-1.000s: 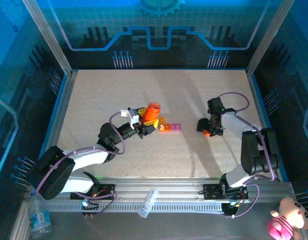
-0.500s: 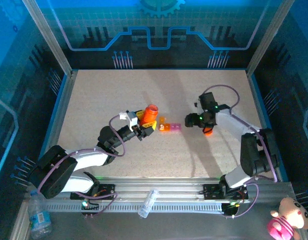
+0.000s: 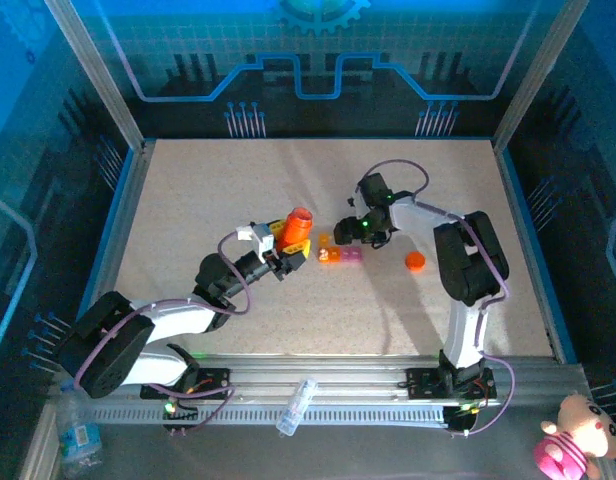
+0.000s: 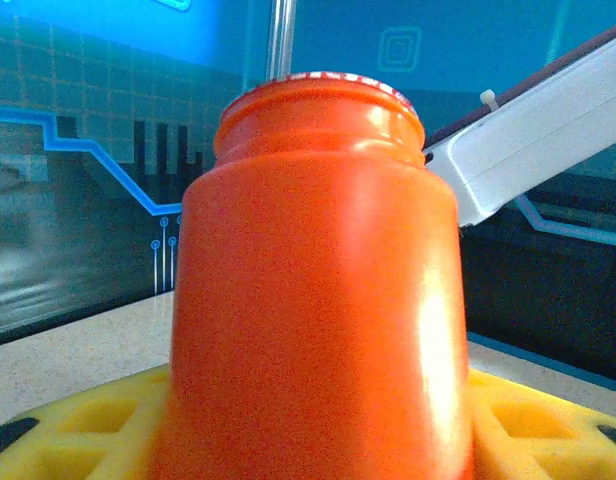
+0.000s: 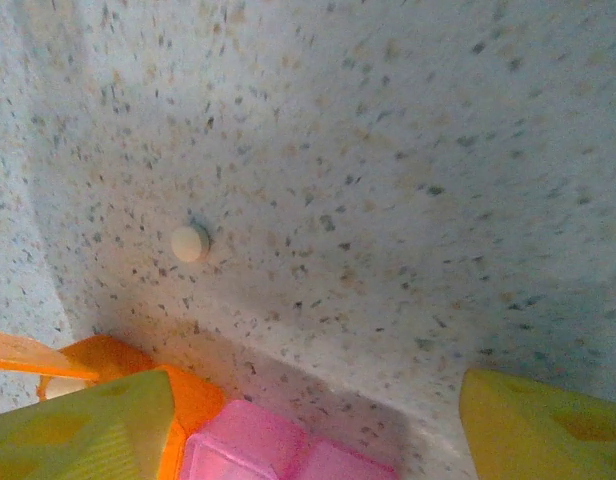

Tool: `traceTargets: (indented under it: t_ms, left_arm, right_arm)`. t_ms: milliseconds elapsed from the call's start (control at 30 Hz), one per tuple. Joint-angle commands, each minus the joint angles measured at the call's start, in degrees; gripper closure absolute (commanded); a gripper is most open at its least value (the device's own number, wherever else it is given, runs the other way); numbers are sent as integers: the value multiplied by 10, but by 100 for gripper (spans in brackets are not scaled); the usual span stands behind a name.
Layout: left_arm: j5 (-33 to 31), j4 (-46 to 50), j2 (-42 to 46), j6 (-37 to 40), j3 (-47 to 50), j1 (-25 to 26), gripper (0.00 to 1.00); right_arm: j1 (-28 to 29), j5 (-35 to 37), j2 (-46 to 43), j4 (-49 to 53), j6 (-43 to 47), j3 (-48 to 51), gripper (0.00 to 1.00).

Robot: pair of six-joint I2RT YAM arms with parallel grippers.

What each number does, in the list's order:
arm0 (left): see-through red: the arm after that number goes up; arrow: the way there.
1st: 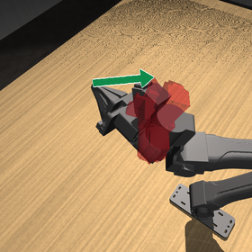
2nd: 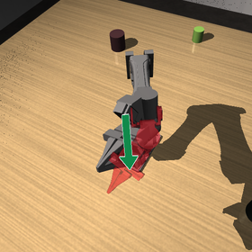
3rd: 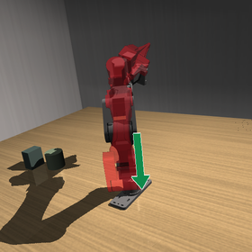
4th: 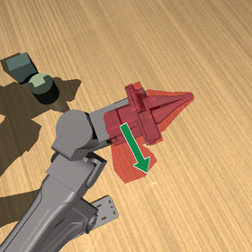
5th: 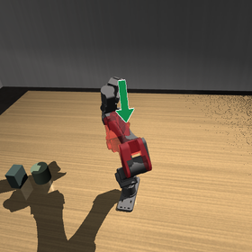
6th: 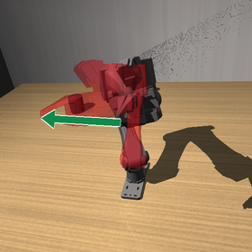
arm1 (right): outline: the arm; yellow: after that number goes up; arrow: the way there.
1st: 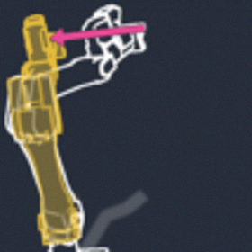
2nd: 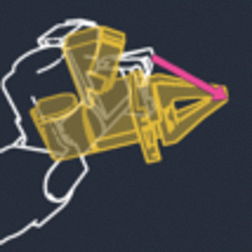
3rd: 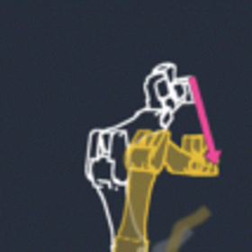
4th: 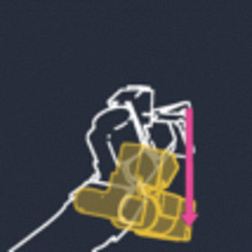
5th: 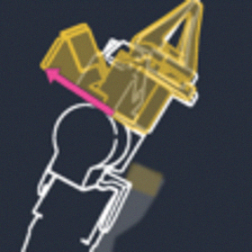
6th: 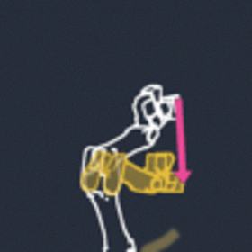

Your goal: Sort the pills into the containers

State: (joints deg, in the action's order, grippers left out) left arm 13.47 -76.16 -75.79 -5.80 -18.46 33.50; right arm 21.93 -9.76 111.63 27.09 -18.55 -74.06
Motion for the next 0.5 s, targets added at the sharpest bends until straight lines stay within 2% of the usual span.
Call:
traceTargets:
  t_ms: [0,467]
  left_arm:
    - [-11,-14,14,16,7,0,100]
    - [-7,-30,-3,9,5,0,100]
  right_arm:
    - [13,-32,3,-2,-14,1,25]
    - [24,-90,-80,-48,-44,118,26]
